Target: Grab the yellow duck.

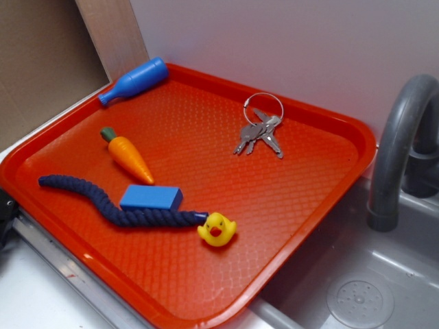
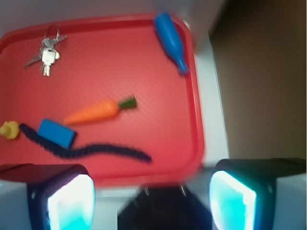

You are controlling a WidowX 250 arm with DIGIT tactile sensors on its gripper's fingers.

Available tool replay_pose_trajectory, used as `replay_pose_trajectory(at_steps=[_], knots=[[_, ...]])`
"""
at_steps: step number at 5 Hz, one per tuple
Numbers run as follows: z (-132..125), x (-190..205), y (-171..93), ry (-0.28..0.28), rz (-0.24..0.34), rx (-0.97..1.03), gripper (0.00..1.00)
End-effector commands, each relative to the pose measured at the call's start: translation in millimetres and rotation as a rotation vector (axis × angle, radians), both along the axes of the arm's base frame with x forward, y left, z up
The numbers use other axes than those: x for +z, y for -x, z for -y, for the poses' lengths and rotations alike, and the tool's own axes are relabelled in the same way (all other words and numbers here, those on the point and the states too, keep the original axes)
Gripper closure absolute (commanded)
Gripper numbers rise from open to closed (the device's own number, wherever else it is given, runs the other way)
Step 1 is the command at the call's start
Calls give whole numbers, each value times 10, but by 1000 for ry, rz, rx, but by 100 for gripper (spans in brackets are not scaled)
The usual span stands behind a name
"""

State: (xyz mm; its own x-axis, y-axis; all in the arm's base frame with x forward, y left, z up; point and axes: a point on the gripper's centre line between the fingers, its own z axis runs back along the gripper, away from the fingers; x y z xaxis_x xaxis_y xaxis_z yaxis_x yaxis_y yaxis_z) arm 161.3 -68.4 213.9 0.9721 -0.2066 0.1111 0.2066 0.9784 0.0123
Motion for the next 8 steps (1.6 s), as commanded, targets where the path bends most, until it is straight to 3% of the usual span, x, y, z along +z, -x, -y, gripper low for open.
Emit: replay_pose_trajectory(at_steps=[1,2,3,4,5,6,7,8], knots=[[915,-314,-232,44,15,-316,0],[1358,-536,-179,48,55,-567,0],[1683,-621,54,72,65,-800,0],[1926,-717,231,77,68,-913,0],[2022,-840,214,95,112,-955,0],[2069,-1061,288,62,81,-1009,0],[2090,-1318,268,-54,57,-1059,0],[2146,-1588,273,-17,7,-1109,0]])
